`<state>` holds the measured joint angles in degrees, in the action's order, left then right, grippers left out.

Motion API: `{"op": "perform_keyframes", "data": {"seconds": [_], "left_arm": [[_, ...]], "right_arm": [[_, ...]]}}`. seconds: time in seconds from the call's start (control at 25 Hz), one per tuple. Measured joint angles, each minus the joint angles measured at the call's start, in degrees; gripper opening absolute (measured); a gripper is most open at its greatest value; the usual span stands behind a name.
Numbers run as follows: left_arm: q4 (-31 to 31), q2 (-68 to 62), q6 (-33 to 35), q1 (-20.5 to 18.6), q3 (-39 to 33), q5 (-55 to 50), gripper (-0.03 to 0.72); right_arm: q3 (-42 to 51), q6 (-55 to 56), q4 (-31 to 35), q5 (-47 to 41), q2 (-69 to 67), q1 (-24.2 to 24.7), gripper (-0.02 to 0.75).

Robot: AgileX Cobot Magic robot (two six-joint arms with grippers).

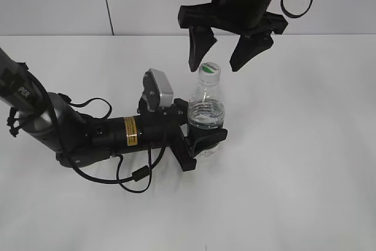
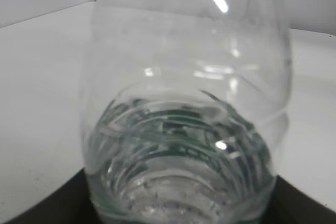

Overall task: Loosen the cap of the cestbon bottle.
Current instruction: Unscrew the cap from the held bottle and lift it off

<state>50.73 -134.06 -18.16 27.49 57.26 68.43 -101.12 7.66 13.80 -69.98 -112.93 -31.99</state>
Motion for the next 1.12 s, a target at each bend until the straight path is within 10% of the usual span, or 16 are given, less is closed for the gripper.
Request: {"op": "perform_keyframes", "data": {"seconds": [1.12], "left_arm": [[0.04, 0.00, 0.00, 0.00, 0.00, 0.00, 0.403]], "right_arm": [[0.00, -3.01, 1.03, 0.00, -0.55, 0.00, 0.587]]}}
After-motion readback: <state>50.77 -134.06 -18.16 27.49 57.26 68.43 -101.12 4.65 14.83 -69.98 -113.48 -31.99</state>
